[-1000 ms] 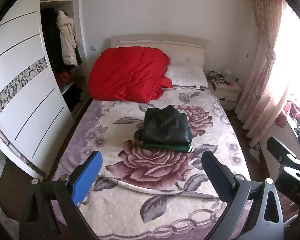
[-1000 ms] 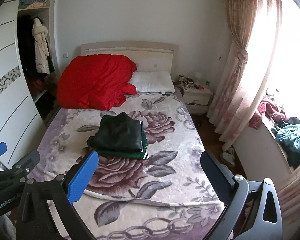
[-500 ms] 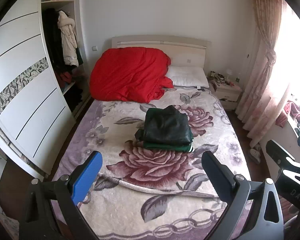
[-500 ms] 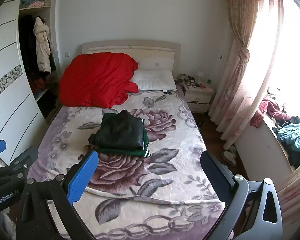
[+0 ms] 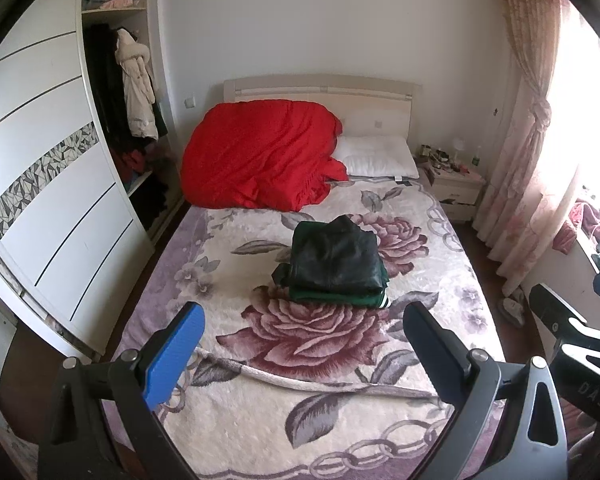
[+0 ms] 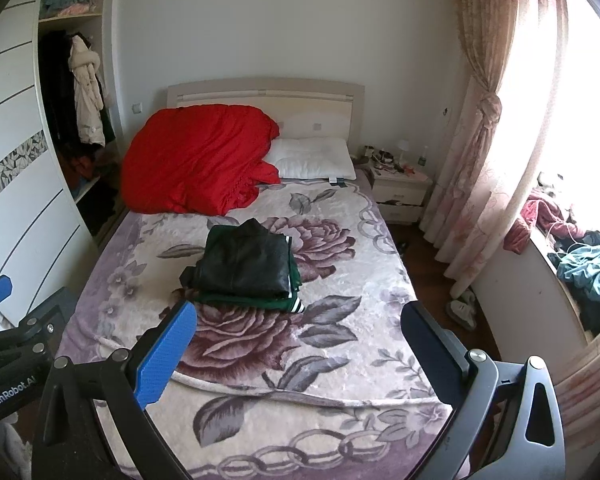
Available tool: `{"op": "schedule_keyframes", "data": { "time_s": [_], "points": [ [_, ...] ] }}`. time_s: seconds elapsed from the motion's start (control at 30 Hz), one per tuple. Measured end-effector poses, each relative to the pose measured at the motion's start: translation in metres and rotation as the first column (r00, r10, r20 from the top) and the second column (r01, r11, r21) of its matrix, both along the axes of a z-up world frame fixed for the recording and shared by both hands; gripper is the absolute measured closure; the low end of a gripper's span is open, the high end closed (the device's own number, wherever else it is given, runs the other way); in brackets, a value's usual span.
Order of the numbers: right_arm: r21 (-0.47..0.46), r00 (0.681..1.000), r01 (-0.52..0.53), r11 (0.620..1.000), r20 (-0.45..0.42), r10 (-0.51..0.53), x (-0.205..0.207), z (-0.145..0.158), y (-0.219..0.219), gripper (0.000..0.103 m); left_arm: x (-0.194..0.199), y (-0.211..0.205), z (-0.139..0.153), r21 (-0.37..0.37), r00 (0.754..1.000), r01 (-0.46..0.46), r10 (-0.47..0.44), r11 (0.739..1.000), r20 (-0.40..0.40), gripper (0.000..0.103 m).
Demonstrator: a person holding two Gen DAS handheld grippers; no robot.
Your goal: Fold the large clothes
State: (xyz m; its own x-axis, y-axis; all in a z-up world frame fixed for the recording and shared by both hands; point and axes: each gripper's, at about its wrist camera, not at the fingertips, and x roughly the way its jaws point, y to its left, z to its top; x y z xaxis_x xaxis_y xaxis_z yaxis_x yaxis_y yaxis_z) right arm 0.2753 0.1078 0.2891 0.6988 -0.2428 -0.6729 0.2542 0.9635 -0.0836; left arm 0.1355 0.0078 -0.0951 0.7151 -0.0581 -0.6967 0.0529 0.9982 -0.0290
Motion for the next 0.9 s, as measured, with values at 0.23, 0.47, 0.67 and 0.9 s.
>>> {"op": "schedule_keyframes", "data": {
  "time_s": [0.23, 0.47, 0.67, 0.9],
  "points": [
    [0.011, 1.000, 0.006, 1.000, 0.017, -0.006, -0.002, 0.002, 0.001, 0.000, 0.000, 0.001, 0.005, 0.000, 1.000, 0.001, -0.001, 1.000, 0.016, 0.001],
    [0.033, 1.000, 0.011, 0.999, 0.018, -0.012, -0.011, -0.002, 0.002, 0.000, 0.000, 0.001, 0.006, 0.002, 1.000, 0.001, -0.001, 1.000, 0.019, 0.001],
    [0.046, 1.000, 0.015, 0.999, 0.010, -0.015, -0.015, -0.006, 0.001, 0.000, 0.001, 0.001, 0.007, 0.007, 1.000, 0.001, -0.001, 1.000, 0.020, 0.001],
    [0.040, 1.000, 0.019, 0.999, 0.021, -0.020, -0.015, -0.006, 0.000, 0.000, 0.000, 0.002, 0.008, 0.012, 1.000, 0.001, -0.002, 1.000, 0.023, 0.001]
  ]
}}
